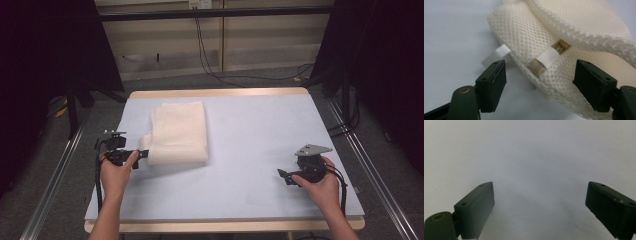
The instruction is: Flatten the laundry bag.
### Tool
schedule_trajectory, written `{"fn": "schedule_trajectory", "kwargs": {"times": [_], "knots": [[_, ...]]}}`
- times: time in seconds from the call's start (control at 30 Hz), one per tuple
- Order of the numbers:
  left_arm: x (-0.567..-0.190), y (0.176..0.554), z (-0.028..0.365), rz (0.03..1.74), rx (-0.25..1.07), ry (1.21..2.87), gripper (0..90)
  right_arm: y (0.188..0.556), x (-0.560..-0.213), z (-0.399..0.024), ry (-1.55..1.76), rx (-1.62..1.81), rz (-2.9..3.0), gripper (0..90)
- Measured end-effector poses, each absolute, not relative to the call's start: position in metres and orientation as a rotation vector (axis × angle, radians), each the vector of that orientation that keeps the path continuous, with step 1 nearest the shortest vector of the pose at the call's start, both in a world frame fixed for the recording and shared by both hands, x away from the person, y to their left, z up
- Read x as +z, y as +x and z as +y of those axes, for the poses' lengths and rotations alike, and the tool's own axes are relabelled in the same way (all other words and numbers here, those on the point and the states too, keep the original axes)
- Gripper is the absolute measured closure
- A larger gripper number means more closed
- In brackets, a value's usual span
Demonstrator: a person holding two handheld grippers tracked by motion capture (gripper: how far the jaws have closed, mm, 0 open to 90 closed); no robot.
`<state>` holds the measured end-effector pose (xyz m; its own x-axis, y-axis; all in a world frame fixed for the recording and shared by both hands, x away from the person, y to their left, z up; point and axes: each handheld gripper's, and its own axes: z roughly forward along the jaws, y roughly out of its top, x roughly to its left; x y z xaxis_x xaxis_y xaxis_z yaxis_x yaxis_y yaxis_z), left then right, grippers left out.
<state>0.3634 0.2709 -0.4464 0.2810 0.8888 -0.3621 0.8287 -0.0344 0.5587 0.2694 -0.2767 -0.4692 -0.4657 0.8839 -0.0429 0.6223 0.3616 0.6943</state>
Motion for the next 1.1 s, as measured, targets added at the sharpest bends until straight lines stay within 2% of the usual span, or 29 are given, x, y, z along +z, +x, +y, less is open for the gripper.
{"fn": "schedule_trajectory", "kwargs": {"times": [0.27,0.43,0.6,0.67,0.7,0.77,0.83,0.87,0.9,1.1], "knots": [[-0.44,0.362,0.264,1.555,0.198,1.859,56.7,0.269,-0.47,-0.276,1.288,0.849,2.22,8.4],[-0.434,0.363,0.262,1.545,0.191,1.851,69.6,0.268,-0.469,-0.276,1.296,0.854,2.214,8.4],[-0.436,0.365,0.264,1.553,0.171,1.868,71.9,0.268,-0.468,-0.276,1.294,0.853,2.214,8.4],[-0.436,0.365,0.266,1.587,0.189,1.852,64.3,0.268,-0.469,-0.276,1.289,0.851,2.216,8.4],[-0.438,0.367,0.266,1.605,0.199,1.844,51.1,0.268,-0.469,-0.276,1.287,0.85,2.217,8.4],[-0.442,0.371,0.268,1.63,0.184,1.84,37.8,0.268,-0.469,-0.276,1.284,0.848,2.22,8.4],[-0.446,0.373,0.268,1.627,0.155,1.825,37.7,0.269,-0.469,-0.276,1.274,0.845,2.224,8.4],[-0.447,0.374,0.266,1.63,0.157,1.809,39.3,0.268,-0.469,-0.275,1.283,0.845,2.225,8.4],[-0.448,0.374,0.266,1.627,0.152,1.814,46.1,0.268,-0.469,-0.275,1.288,0.841,2.224,8.4],[-0.446,0.374,0.262,1.604,0.171,1.823,71.4,0.269,-0.47,-0.275,1.282,0.841,2.228,8.4]]}}
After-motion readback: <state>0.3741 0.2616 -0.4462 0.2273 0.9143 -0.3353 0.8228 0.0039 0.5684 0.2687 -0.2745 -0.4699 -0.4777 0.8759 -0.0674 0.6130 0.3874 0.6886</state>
